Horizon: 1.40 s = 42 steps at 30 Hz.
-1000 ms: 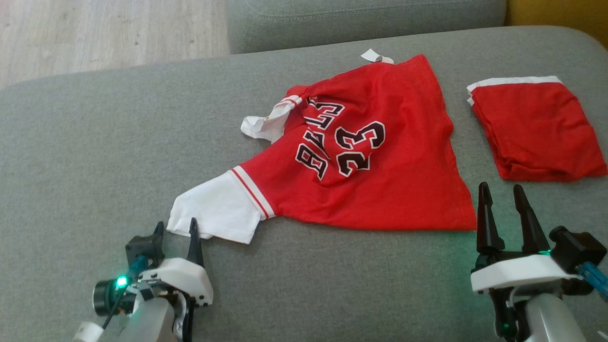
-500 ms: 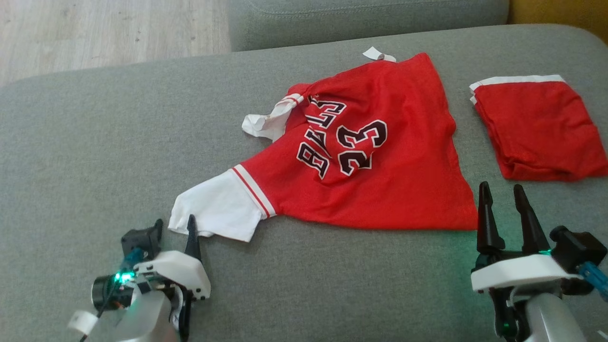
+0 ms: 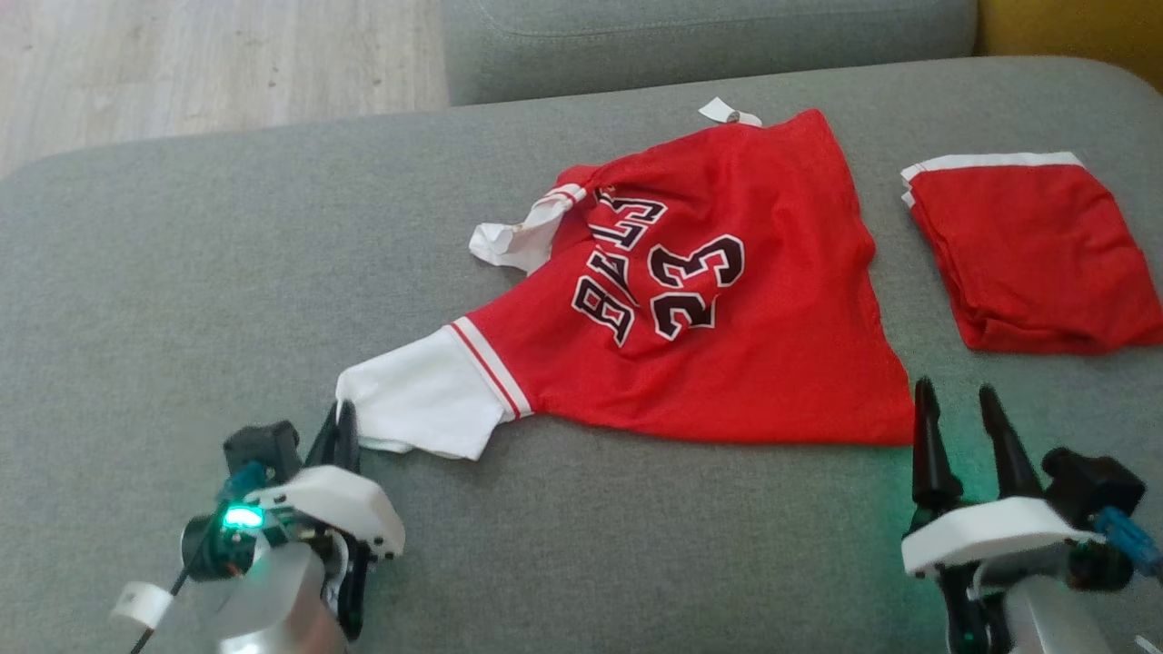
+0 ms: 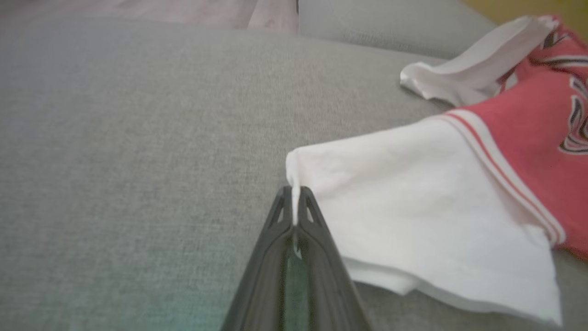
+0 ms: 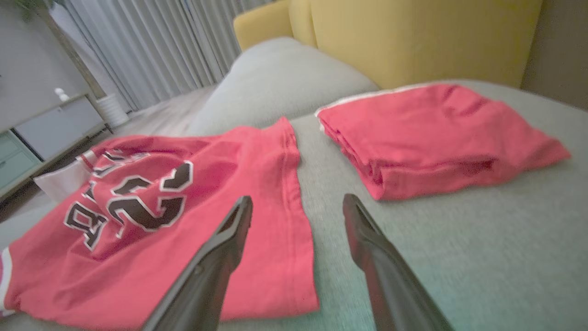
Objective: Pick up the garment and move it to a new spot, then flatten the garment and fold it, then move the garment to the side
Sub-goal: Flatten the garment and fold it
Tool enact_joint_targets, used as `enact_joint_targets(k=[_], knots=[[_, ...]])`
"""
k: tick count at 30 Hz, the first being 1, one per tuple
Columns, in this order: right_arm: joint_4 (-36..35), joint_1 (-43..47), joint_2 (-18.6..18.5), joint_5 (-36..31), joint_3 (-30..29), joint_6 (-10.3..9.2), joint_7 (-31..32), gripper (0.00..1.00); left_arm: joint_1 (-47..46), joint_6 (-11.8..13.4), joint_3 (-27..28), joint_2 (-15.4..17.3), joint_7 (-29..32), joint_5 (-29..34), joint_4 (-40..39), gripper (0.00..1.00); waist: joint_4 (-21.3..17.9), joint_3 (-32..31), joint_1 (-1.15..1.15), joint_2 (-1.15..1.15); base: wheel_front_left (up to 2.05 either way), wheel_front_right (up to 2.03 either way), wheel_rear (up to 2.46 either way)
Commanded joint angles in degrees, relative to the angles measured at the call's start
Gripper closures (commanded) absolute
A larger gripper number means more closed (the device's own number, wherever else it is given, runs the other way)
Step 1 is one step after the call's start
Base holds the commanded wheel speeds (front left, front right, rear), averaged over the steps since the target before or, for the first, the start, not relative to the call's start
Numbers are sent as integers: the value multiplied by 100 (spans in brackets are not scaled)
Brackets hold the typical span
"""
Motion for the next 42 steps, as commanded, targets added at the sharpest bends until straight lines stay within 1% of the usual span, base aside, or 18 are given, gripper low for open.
enact_joint_targets(k=[1, 4, 6, 9, 11, 15, 20, 21, 22, 27, 31, 33, 35, 39, 42], knots=[[41, -224, -24, -24, 83, -5, 65, 0, -101, -12, 224, 115, -168, -66, -299, 100, 36, -44, 0, 0, 0, 0, 0], [393, -308, -24, 57, -27, -5, 224, 0, -23, -18, 375, 116, -238, -108, -866, 100, 87, -92, 0, 0, 0, 0, 0], [643, -379, -24, 124, -65, -5, 346, 0, 115, -26, 491, 114, -243, -60, -1485, 100, 123, -114, 0, 0, 0, 0, 0], [1018, -504, -24, 348, -50, -5, 542, 0, 417, -45, 578, 85, -245, 49, -2237, 100, 177, -135, 0, 0, 0, 0, 0], [1244, -590, -24, 495, 16, -5, 631, 0, 589, -60, 582, 57, -246, 106, -2580, 100, 216, -144, 0, 0, 0, 0, 0], [1640, -730, -24, 760, 259, -5, 779, 0, 801, -64, 541, 16, -247, 158, -2944, 100, 268, -147, 0, 0, 0, 0, 0], [1936, -825, -24, 986, 528, -5, 866, 0, 896, -53, 504, -4, -247, 181, -3102, 100, 297, -142, 0, 0, 0, 0, 0], [2047, -878, -24, 1067, 637, -5, 860, 21, 921, -49, 491, -10, -247, 183, -3150, 100, 299, -138, 0, 0, 0, 0, 0], [2076, -910, -24, 1112, 673, -5, 813, 100, 930, -46, 487, -12, -247, 183, -3172, 100, 298, -134, 0, 0, 0, 0, 0], [2007, -1072, -24, 1106, 850, -5, 396, 100, 970, -57, 539, -18, -247, 151, -3291, 100, 246, -165, 0, 0, 0, 0, 0], [1602, -1149, -24, 861, 875, -5, 91, 100, 991, -127, 677, -21, -247, 31, -3516, 100, 175, -262, 0, 0, 0, 0, 0], [1211, -1180, -58, 789, 960, -5, 22, 100, 964, -180, 736, -23, -248, -50, -3696, 100, 133, -326, 0, 0, 0, 0, 0], [749, -1237, -182, 735, 1039, -5, -16, 100, 886, -241, 778, -24, -248, -150, -3928, 100, 93, -397, 0, 0, 0, 0, 0], [-219, -1502, -546, 689, 1195, -5, -23, 100, 541, -325, 777, -10, -248, -315, -4428, 100, 38, -559, 0, 0, 0, 0, 0], [-910, -1867, -855, 676, 1265, -5, 137, 100, 121, -329, 898, 8, -244, -447, -4892, 100, 13, -646, 0, 0, 0, 0, 0]])
